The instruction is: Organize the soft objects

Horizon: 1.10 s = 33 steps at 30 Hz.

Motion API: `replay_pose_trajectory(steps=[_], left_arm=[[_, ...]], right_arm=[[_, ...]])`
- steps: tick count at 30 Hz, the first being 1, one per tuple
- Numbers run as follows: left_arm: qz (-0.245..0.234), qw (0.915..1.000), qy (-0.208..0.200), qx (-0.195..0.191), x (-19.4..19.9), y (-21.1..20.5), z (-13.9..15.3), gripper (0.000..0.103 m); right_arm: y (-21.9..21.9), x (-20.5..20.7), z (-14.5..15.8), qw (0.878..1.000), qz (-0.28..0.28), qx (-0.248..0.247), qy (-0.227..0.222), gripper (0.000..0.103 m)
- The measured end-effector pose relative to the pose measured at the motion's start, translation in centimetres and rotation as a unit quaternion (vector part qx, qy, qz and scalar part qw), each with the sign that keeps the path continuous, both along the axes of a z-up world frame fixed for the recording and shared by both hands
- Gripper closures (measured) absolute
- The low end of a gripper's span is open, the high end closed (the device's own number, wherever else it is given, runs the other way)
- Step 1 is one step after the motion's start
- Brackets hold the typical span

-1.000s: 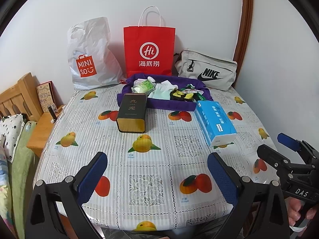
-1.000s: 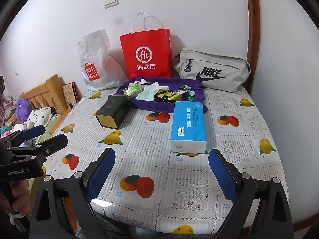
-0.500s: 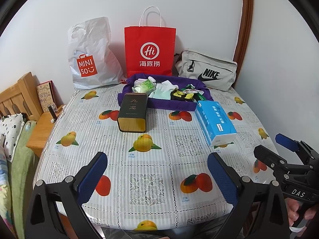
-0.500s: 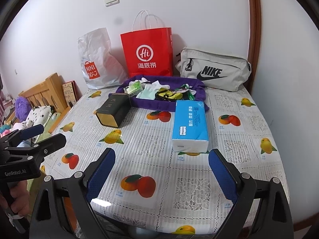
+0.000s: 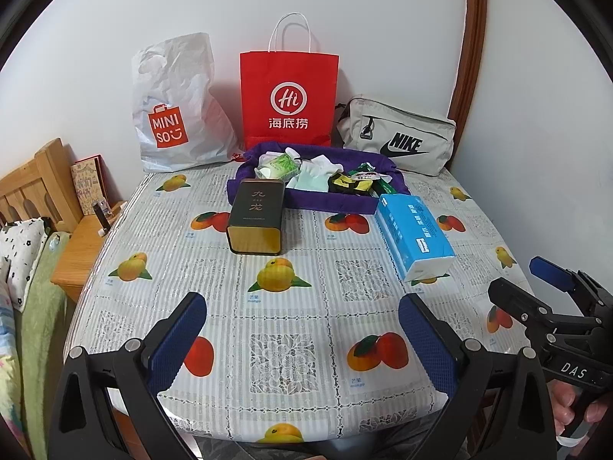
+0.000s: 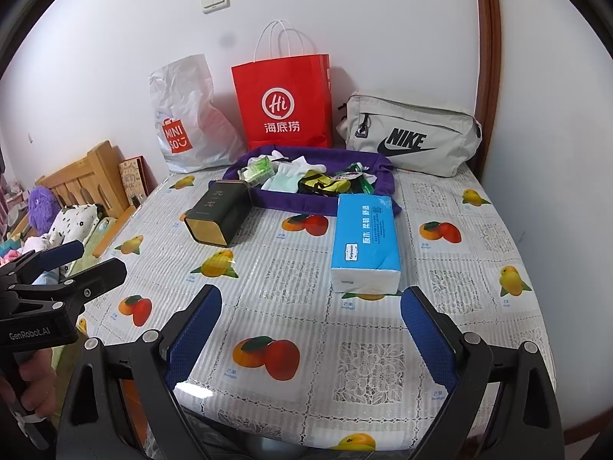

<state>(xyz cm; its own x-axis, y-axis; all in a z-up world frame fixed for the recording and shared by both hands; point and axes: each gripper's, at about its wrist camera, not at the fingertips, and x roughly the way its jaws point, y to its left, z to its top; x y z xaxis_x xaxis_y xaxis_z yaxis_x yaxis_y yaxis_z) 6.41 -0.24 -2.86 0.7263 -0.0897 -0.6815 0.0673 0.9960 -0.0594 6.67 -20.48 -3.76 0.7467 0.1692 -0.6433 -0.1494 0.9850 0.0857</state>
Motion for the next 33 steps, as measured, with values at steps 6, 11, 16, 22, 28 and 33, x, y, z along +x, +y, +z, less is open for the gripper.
replay_pose_trajectory(steps=[6, 11, 16, 22, 28, 33], left_arm=[[-0.001, 1.0000, 0.000, 0.000, -0.03, 0.02, -0.06, 0.002], [-0.001, 1.0000, 0.000, -0.001, -0.10, 0.00, -0.05, 0.002], [-0.001, 1.0000, 0.000, -0.001, -0.13, 0.00, -0.05, 0.002], [0.000, 1.0000, 0.000, 0.000, -0.21, -0.07, -0.01, 0.002], [0.000, 1.0000, 0.001, 0.000, -0.19, -0.03, -0.08, 0.002], [-0.001, 1.0000, -0.004, 0.003, -0.23, -0.25, 0.09, 0.002]], right_arm=[[-0.03, -0.01, -0.01, 1.000, 0.000, 0.000, 0.000, 0.009], [-0.06, -0.02, 0.01, 1.000, 0.000, 0.000, 0.000, 0.009], [-0.07, -0.05, 0.01, 1.000, 0.000, 0.000, -0.001, 0.009], [-0.04, -0.17, 0.00, 1.000, 0.000, -0.001, -0.001, 0.009], [-0.06, -0.17, -0.01, 1.000, 0.000, 0.000, -0.001, 0.009], [0.05, -0.24, -0.11, 1.000, 0.001, -0.001, -0.001, 0.009]])
